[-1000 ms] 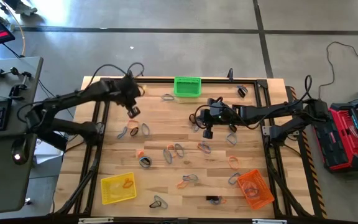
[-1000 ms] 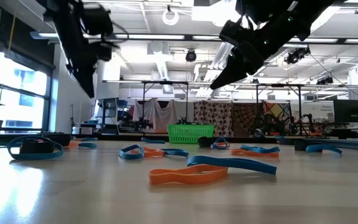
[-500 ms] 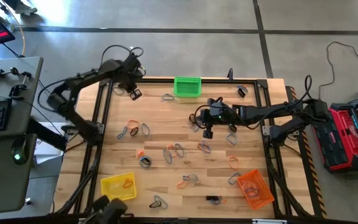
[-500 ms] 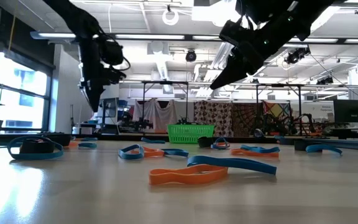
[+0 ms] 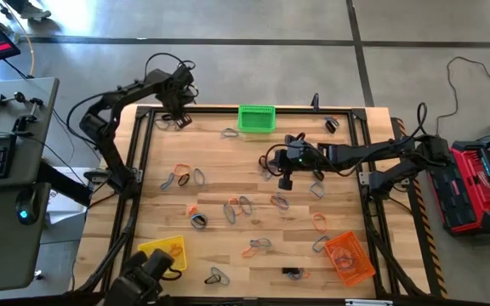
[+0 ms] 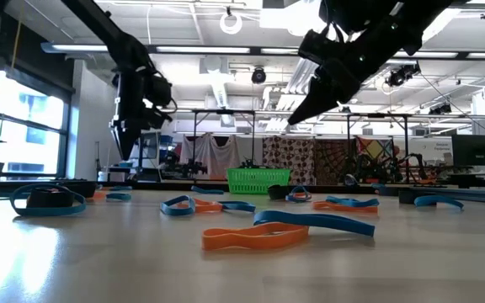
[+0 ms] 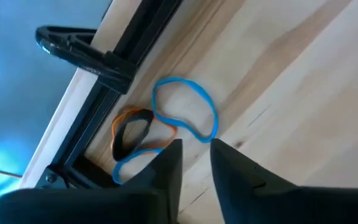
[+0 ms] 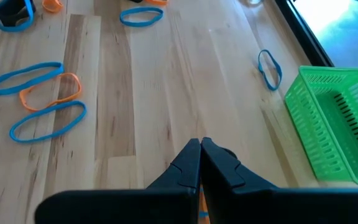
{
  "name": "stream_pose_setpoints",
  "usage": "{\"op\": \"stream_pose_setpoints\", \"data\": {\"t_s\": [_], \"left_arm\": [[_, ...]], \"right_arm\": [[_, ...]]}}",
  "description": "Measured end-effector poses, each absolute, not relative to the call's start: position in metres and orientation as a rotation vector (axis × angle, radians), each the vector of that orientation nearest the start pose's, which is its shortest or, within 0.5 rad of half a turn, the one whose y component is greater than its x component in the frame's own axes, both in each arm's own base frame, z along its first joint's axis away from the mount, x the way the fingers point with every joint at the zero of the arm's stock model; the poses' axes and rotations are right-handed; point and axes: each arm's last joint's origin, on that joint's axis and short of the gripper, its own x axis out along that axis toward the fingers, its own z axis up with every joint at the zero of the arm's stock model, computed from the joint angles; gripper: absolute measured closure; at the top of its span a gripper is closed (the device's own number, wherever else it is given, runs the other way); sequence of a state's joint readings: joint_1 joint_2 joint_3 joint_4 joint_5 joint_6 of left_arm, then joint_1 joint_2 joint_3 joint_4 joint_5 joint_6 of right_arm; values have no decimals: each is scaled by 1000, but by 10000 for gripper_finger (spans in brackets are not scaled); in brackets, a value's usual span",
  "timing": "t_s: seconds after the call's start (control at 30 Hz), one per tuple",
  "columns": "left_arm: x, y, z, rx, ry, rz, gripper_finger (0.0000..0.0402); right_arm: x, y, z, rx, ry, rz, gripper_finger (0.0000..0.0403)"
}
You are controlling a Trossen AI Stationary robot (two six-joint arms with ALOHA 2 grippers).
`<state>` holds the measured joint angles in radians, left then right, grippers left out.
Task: Sort rubber bands into baskets
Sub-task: Put the black rubber band into the green bin
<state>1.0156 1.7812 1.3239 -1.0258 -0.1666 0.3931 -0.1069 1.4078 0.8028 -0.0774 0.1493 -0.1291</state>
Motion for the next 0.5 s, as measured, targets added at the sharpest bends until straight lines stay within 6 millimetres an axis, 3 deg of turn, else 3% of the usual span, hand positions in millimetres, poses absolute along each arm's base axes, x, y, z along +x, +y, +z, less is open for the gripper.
{"op": "stream_pose_setpoints", "data": {"t_s": [0.2,0.5], "left_arm": [[157,295,203,-399,1544,678,285],[146,313,179,-473,1556,719,282]], "right_arm": [[285,-35,213,-138,700,-202,402],[285,-35,213,-139,701,-202,402]]}}
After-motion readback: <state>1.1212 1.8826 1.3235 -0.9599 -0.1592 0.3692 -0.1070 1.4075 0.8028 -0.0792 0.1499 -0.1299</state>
